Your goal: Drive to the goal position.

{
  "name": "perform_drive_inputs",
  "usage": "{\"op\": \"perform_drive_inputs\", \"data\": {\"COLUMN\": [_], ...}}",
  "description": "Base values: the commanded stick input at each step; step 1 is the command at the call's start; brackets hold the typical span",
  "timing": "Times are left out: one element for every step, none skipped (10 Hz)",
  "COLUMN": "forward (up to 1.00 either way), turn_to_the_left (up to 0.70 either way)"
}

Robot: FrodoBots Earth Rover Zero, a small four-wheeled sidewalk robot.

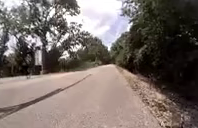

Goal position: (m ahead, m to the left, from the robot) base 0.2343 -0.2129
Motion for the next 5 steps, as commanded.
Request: {"op": "perform_drive_inputs", "data": {"forward": [0.70, 0.70, 0.70, 0.70, 0.70], "turn_to_the_left": [0.00, 0.00, 0.00, 0.00, 0.00]}}
